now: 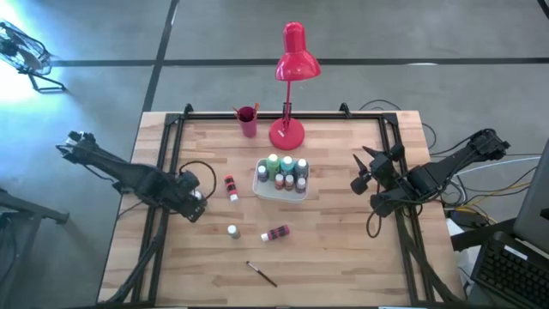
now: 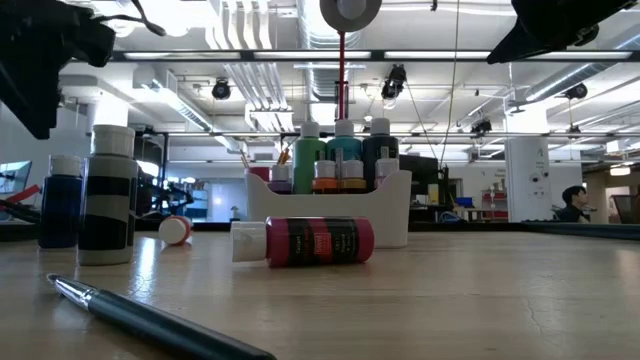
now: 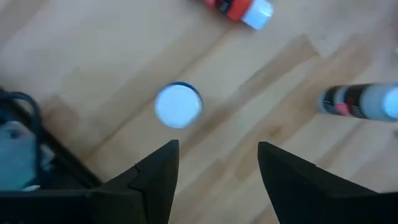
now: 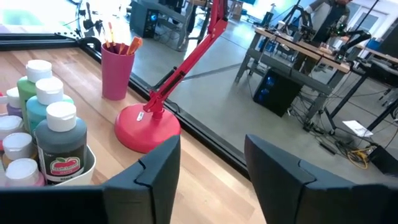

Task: Pick & Place Paint Supplies
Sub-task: Put the blue paint bottle into the white bin

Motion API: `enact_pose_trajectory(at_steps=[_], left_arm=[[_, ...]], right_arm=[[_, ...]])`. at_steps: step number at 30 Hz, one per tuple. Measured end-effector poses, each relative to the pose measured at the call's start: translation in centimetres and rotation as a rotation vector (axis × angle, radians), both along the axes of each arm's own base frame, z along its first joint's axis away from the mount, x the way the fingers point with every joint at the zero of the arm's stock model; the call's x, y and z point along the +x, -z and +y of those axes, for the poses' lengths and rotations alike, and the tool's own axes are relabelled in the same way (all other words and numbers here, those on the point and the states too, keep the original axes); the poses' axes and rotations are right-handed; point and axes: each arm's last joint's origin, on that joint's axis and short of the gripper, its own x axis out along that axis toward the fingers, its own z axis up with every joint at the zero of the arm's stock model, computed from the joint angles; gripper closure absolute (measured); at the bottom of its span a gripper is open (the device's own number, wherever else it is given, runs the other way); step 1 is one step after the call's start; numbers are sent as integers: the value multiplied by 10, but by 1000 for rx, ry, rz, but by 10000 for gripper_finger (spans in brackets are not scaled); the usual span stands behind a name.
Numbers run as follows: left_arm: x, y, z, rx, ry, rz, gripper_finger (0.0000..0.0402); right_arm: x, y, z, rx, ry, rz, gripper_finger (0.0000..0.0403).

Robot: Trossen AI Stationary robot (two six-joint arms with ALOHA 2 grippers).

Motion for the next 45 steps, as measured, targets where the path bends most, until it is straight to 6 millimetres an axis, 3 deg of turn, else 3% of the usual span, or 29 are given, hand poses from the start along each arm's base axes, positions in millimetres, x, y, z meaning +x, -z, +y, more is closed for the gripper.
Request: enact_pose_trajectory(at_steps=[7, 16, 29, 37, 45], left_arm=[[-1, 1, 3, 91, -23, 6, 180], [13, 12, 11, 116, -20, 128, 180], [28, 21, 20, 120, -2, 203, 180], [33, 38, 22, 77, -6, 244, 180], [33, 42, 24, 82, 7, 246, 180]], right_arm=[[1, -2, 0, 5, 1, -10, 211], [1, -2, 0, 4, 0, -8, 212], [0, -2, 0, 3, 0, -7, 234], [0, -2, 0, 3, 0, -7, 217], [0, -3, -1, -31, 27, -32, 207]])
